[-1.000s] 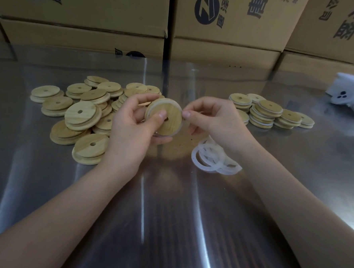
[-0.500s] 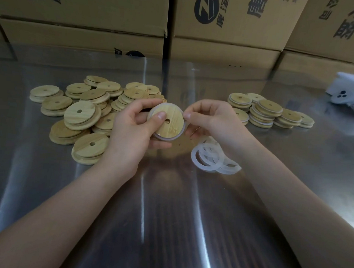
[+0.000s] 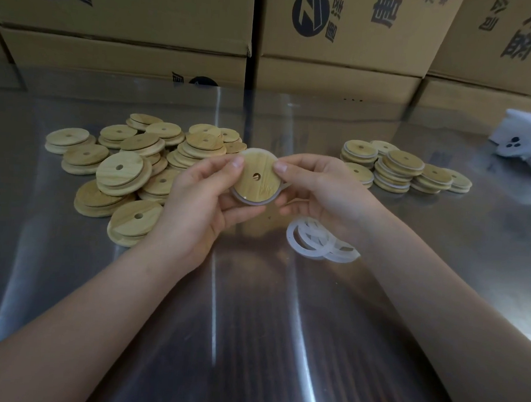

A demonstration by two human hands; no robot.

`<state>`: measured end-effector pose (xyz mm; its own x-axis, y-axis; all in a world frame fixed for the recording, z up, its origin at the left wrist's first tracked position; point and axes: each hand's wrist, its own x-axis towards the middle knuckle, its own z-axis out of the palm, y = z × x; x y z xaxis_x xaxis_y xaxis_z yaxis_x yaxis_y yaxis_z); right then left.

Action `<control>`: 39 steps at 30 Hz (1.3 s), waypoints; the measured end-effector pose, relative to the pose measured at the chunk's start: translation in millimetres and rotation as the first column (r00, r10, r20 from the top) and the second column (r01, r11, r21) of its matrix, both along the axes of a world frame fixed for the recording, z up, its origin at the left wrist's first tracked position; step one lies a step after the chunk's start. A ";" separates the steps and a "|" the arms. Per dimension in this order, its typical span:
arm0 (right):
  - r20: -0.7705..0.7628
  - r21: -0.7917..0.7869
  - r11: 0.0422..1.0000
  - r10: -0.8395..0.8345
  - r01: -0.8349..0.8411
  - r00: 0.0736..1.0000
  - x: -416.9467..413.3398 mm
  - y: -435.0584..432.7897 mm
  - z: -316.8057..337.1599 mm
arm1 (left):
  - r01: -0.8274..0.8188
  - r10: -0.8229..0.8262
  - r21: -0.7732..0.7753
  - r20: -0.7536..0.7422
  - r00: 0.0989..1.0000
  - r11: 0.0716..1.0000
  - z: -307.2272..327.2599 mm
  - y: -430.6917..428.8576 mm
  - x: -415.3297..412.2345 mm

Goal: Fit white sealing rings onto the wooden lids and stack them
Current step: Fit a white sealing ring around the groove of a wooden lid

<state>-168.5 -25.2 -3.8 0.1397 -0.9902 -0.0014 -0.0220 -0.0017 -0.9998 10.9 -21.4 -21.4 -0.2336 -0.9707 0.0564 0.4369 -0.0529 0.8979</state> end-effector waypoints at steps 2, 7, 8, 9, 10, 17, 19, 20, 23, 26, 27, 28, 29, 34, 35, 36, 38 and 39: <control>0.040 0.011 1.000 0.005 -0.005 0.999 -0.6 0.4 1.4 | 0.024 -0.025 0.010 0.003 1.000 1.000 0.6 -0.9 1.3; 0.116 0.032 0.999 -0.011 0.007 0.993 0.1 1.0 2.9 | 0.023 -0.023 0.015 0.049 0.999 1.000 -0.5 -3.0 3.7; 0.120 0.035 0.999 -0.013 0.009 0.993 0.2 0.9 3.1 | 0.016 -0.016 0.016 0.055 0.998 1.000 -1.1 -3.2 3.6; 0.122 0.039 0.999 -0.014 0.009 0.992 0.3 0.7 2.9 | 0.009 -0.010 0.015 0.061 0.998 1.000 -1.8 -3.4 3.4; 0.124 0.041 0.999 -0.014 0.009 0.992 0.4 0.6 2.5 | 0.004 -0.005 0.013 0.067 0.998 1.000 -2.4 -3.5 3.3; 0.120 0.079 0.997 0.008 -0.018 0.993 1.9 0.6 1.9 | -0.038 0.037 0.011 0.082 0.996 0.999 -3.6 -2.7 2.8; 0.123 0.083 0.997 0.000 -0.010 0.992 3.0 1.2 2.8 | -0.037 0.035 0.025 0.079 0.996 0.999 -2.9 -2.1 2.0; 0.138 0.080 0.997 -0.011 0.000 0.990 3.1 1.4 3.4 | -0.035 0.032 0.032 0.078 0.996 0.999 -2.2 -1.8 1.7; 0.218 0.070 0.995 -0.089 0.076 0.972 -0.5 0.3 6.6 | -0.041 0.035 0.044 0.115 0.993 0.998 -1.1 -1.2 0.5; 0.274 0.080 0.969 -0.245 0.232 0.930 -10.0 -3.2 8.7 | -0.065 0.062 0.002 0.271 0.961 0.998 -3.0 -0.1 -0.9; 0.295 0.092 0.951 -0.308 0.294 0.904 -13.4 -5.0 8.6 | -0.058 0.060 -0.015 0.314 0.947 0.998 -3.9 0.7 -1.8; 0.317 0.106 0.928 -0.371 0.356 0.873 -17.1 -6.7 8.1 | -0.047 0.055 -0.030 0.352 0.934 0.998 -4.5 1.7 -2.5; 0.328 0.111 0.904 -0.425 0.413 0.843 -21.1 -8.6 7.3 | -0.033 0.048 -0.046 0.389 0.920 0.998 -5.1 2.5 -3.4; 0.291 0.097 0.830 -0.552 0.549 0.782 -40.6 -14.8 2.9 | 0.024 0.029 -0.101 0.497 0.867 0.995 -6.1 5.2 -7.4; 0.285 0.106 0.817 -0.572 0.567 0.770 -43.6 -15.8 1.9 | 0.029 0.031 -0.109 0.510 0.860 0.994 -6.2 5.4 -7.8; 0.285 0.115 0.804 -0.590 0.584 0.756 -46.3 -16.6 1.0 | 0.034 0.031 -0.116 0.521 0.853 0.993 -6.2 5.6 -8.1; 0.296 0.137 0.781 -0.620 0.610 0.727 -51.1 -18.3 -0.8 | 0.045 0.030 -0.126 0.539 0.842 0.991 -6.2 5.8 -8.7; 0.298 0.144 0.772 -0.631 0.619 0.717 -53.4 -19.2 -1.6 | 0.050 0.030 -0.131 0.547 0.836 0.990 -6.3 5.7 -8.9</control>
<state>-221.9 -44.4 -5.4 -0.5125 -0.8525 -0.1026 0.3045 -0.0687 -0.9500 2.0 -15.8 -27.7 -0.2747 -0.9605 0.0456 -0.1272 0.0833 0.9884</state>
